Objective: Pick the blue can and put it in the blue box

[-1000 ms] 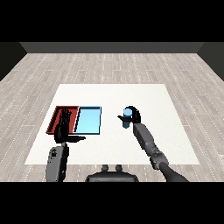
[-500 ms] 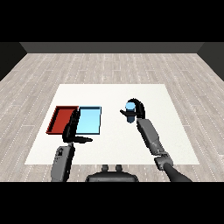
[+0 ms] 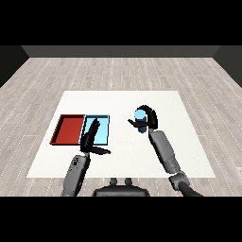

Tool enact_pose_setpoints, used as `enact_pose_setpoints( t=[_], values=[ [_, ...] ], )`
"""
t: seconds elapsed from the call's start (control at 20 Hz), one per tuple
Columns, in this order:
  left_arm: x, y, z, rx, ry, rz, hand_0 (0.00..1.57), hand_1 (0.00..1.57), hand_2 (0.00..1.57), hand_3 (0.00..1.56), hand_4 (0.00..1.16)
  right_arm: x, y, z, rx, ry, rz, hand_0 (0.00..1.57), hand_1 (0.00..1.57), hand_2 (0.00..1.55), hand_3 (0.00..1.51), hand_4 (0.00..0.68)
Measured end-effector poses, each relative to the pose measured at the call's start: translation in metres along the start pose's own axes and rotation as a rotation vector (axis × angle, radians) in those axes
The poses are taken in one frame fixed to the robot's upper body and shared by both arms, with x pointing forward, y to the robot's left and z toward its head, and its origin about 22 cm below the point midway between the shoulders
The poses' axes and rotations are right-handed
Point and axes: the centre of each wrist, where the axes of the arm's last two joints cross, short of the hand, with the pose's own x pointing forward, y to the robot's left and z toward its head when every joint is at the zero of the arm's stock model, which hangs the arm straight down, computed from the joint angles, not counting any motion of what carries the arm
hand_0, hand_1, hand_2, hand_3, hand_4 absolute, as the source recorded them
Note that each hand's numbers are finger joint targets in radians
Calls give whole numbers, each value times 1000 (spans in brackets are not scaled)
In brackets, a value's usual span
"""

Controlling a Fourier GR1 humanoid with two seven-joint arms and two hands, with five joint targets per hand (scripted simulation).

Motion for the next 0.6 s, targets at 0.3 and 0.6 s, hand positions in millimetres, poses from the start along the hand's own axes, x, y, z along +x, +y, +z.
enact_pose_setpoints(
  t=[0.3,0.6],
  values=[
    [-1,-14,-6,-29,27,30,0,0,0,0,0,16,14,38,10,-5,16,1440,1440,1451,1399,615],
    [-5,-37,-12,-49,78,63,0,0,0,0,0,21,28,47,34,-26,28,1461,1461,1461,1400,609]
  ],
)
